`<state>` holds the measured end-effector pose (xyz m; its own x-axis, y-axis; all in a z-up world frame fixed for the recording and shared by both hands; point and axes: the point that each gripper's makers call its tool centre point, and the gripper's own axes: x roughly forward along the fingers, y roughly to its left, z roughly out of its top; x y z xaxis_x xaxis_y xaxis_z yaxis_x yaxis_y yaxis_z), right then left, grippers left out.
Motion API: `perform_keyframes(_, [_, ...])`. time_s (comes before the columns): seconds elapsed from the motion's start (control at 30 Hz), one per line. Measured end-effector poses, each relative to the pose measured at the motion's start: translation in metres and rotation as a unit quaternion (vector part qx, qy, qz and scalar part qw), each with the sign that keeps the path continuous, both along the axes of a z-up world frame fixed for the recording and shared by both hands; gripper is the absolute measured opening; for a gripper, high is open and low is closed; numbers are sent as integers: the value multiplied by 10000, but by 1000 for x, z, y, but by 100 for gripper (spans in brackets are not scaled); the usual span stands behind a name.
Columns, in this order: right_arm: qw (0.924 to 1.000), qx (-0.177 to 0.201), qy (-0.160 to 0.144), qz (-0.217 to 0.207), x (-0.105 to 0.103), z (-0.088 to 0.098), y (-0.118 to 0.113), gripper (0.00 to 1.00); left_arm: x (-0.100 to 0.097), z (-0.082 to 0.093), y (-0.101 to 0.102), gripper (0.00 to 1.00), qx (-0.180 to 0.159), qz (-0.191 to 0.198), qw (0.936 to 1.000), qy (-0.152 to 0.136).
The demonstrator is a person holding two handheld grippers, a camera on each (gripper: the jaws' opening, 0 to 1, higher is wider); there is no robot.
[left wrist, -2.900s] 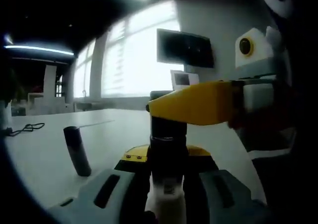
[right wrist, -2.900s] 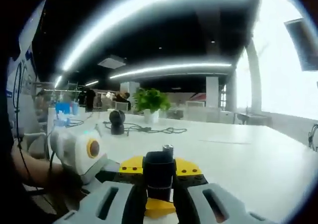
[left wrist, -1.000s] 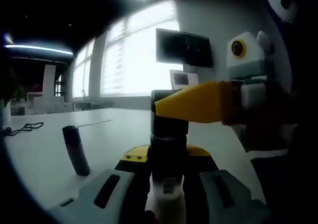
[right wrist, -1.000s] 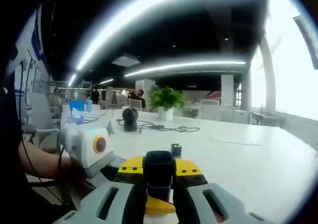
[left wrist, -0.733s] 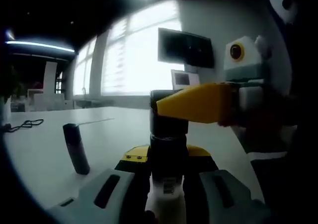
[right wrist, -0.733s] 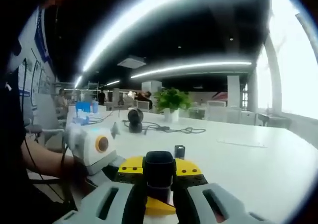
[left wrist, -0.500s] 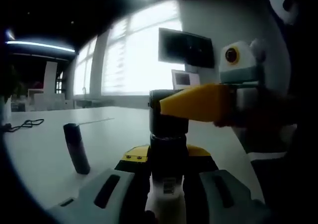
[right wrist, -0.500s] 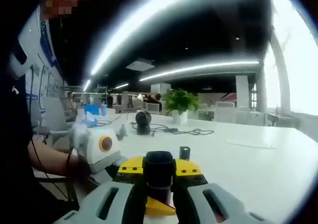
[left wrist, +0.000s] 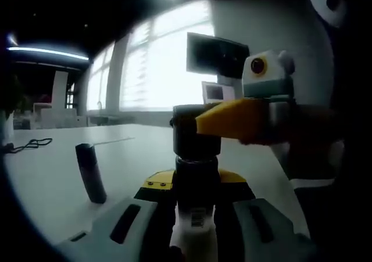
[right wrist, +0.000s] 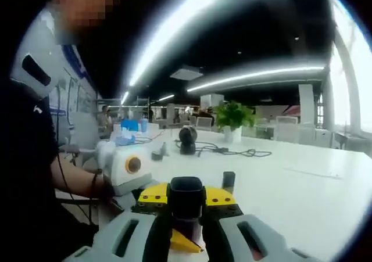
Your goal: Pick up cosmetic bottle twist off cap place on table pick up cap screw tight cap place on table
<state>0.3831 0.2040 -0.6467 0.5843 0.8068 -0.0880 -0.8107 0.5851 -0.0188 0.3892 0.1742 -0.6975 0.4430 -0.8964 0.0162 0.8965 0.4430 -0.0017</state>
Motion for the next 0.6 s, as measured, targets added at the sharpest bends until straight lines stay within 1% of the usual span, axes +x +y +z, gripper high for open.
perform_keyframes(0.03, [10000, 21, 27, 70, 0, 0, 0, 13, 0, 0, 0, 14, 1, -2, 10000, 0])
perform_keyframes(0.17, [9993, -21, -29, 373, -1, 0, 2, 13, 0, 0, 0, 14, 1, -8, 10000, -5])
perform_keyframes(0.2, [9990, -10, 4, 441, -1, 0, 2, 13, 0, 0, 0, 14, 1, -7, 10000, -7])
perform_keyframes(0.23, [9988, -6, 41, 480, 0, 0, 2, 13, 0, 0, 0, 14, 0, -2, 10000, -5])
perform_keyframes(0.6, [9962, -29, -15, 875, -2, 0, 4, 13, 0, 0, 0, 14, 0, -2, 10000, -9])
